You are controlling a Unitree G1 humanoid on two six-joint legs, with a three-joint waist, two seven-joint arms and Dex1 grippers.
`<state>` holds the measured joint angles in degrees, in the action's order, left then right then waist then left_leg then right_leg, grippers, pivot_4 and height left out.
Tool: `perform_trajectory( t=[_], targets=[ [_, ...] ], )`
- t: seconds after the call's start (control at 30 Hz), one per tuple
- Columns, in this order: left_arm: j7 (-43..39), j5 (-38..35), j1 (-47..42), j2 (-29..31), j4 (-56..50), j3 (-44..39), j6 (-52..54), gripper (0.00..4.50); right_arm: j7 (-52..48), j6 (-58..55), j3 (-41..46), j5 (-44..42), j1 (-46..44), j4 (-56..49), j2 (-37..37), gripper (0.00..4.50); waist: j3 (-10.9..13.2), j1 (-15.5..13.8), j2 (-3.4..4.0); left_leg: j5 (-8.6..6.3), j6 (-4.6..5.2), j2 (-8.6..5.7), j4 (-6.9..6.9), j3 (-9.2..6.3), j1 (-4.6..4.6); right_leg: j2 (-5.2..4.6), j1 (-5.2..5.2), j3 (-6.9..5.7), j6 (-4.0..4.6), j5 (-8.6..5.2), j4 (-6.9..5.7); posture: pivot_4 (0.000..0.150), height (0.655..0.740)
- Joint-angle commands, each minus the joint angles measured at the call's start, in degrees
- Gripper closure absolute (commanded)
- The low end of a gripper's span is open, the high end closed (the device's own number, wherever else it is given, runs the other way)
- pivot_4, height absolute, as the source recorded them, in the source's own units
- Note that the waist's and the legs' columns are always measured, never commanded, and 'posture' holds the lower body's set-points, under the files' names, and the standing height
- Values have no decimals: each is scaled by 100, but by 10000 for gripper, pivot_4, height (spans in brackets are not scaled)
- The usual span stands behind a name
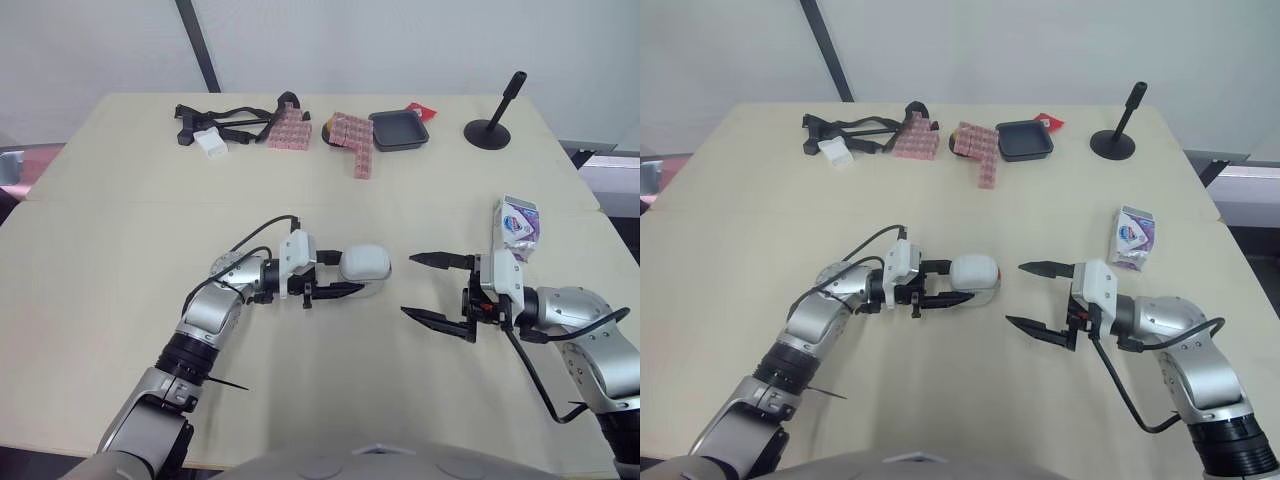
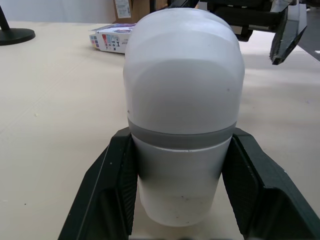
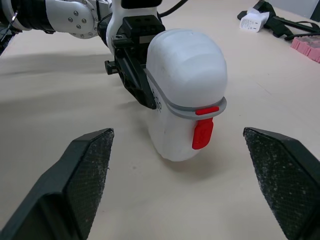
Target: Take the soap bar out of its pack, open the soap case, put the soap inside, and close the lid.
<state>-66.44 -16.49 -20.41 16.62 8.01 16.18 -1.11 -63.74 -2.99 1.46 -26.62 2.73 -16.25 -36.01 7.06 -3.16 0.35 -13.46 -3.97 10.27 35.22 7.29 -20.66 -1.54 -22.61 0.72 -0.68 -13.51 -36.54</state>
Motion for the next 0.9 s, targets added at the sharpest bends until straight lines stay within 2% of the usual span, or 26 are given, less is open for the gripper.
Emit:
perform_trajectory(
  t=[0.03,0.2,0.3,0.33,0.43,0.53,0.7,0.9],
  targets=[
    [28,-230,-3,11,-305,-150,147,26255,-73,178,90,-40,63,-38,-27,163,0,0,0,0,0,0,0,0,0,0,0,0,0,0,0,1500,7400],
    [77,-473,-31,120,-554,-261,773,26255,-132,198,151,-127,99,-46,-49,163,0,3,0,0,3,0,0,0,-2,0,-2,-1,1,-1,0,1500,7400],
    [-55,-747,-38,397,-876,-242,1634,26255,-119,60,196,-274,102,-136,-55,163,1,19,-1,0,3,1,0,0,-2,1,-5,0,2,-1,-1,1500,7400],
    [-29,-910,-41,475,-1002,-267,2036,26255,-129,52,195,-281,101,-151,-73,163,1,21,1,0,3,2,0,0,-2,2,-7,0,2,-1,-2,1500,7400],
    [271,-1946,-111,816,-1468,-476,4315,26255,-132,13,170,-285,94,-173,-109,163,1,15,1,1,3,2,0,1,-4,1,-11,0,9,-5,-5,1500,7400],
    [558,-2511,-165,948,-1636,-641,5539,26255,-110,-44,148,-291,99,-206,-112,163,1,7,1,1,3,0,1,2,-7,0,-13,0,28,-16,-5,1500,7400],
    [1240,-3392,-295,853,-1575,-1120,7359,26255,-67,-111,86,-246,106,-242,-86,163,2,1,1,2,2,-3,2,2,-10,0,-13,1,29,-17,-2,1500,7400],
    [2284,-3511,-469,313,-947,-1642,9007,26255,-38,-205,71,-272,136,-279,-87,163,1,-3,1,5,-4,-6,2,-1,-14,0,-11,0,14,-8,1,1500,7400]
  ],
)
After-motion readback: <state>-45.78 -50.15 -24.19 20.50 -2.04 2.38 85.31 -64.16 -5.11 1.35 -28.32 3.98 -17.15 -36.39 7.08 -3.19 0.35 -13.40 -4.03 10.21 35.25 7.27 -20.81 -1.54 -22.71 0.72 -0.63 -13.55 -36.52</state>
